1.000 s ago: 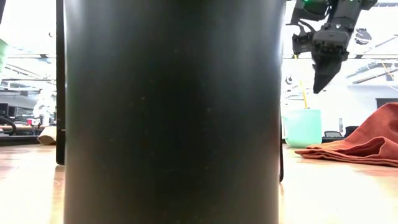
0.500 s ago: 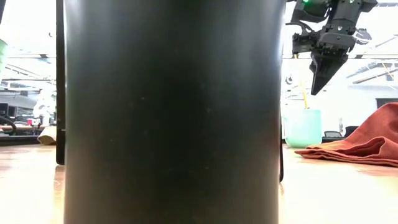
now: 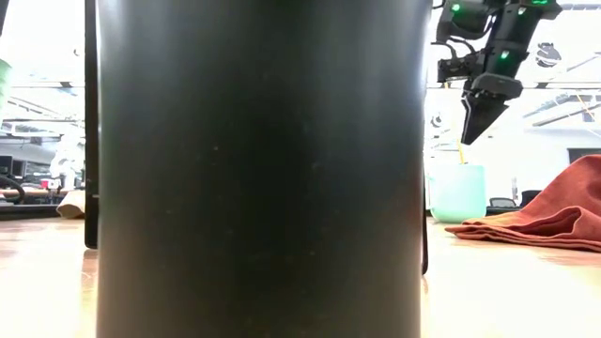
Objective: Stack small to large cups/mugs on shelf
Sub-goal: Put the light blue mug on the shelf
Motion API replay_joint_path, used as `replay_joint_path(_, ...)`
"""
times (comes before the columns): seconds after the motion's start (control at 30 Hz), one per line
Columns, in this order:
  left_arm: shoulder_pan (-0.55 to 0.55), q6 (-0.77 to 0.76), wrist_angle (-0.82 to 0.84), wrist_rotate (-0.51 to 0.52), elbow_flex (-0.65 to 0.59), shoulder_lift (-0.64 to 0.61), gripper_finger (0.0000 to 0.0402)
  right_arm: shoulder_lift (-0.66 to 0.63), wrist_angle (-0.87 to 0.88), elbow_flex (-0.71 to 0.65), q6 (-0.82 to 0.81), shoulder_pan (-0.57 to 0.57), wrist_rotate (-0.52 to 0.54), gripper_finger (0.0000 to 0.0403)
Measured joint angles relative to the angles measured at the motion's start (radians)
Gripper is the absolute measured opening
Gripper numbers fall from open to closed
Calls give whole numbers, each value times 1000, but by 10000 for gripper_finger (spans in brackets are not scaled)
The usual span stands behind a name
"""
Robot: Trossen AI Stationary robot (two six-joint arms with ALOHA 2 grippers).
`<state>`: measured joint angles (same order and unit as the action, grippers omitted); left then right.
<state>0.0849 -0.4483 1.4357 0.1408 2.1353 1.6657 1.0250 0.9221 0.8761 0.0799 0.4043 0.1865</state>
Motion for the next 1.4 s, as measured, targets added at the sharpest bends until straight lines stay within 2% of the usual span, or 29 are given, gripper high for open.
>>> replay_joint_path(0.3,0,-10,-17,0,0,0,175,109,-22,0,74,47,-34,137)
replay_joint_path(0.67,0,-26,-19,0,0,0,175,117,9,0,136,80,-37,137)
replay_joint_path(0.8,0,-28,-20,0,0,0,175,130,10,0,152,93,-82,137)
replay_joint_path(1.1,0,-29,-20,0,0,0,175,183,6,0,197,93,-89,137)
replay_joint_path(1.4,-1,-32,-27,0,0,0,175,184,0,0,222,93,-138,137)
